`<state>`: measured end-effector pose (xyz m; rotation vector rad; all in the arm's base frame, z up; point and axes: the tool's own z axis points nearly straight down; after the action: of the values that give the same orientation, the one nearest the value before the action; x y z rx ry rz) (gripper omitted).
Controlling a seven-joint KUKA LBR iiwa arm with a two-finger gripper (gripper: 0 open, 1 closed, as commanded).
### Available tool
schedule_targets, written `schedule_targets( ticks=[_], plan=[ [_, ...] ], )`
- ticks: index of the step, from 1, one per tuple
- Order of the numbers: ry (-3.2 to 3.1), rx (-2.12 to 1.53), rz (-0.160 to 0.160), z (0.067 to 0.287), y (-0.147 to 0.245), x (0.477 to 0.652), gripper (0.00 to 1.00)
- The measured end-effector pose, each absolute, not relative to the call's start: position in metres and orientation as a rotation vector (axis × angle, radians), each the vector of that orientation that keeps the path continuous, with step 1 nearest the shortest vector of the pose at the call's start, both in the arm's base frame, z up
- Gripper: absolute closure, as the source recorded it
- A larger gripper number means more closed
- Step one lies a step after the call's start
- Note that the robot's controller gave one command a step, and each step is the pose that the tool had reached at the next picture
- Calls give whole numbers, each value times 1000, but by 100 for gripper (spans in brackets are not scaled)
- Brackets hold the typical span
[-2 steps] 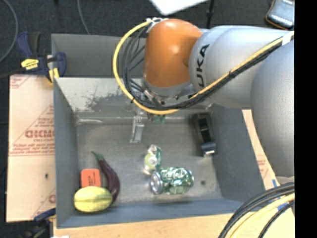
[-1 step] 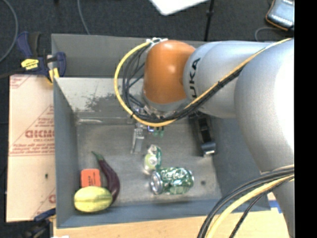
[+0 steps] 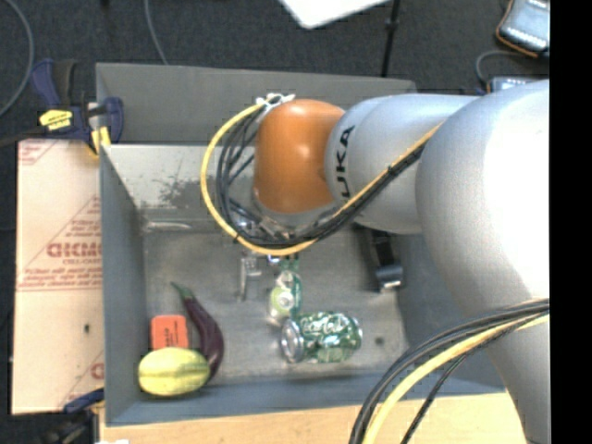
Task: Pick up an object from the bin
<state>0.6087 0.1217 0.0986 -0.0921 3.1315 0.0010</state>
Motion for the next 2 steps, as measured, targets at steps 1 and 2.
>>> schedule_targets(
  ticks=[1,2],
  plan=[
    [3113,-357,4,106,79,605,0],
    [3127,-33,-1,94,49,586,0]
  ],
)
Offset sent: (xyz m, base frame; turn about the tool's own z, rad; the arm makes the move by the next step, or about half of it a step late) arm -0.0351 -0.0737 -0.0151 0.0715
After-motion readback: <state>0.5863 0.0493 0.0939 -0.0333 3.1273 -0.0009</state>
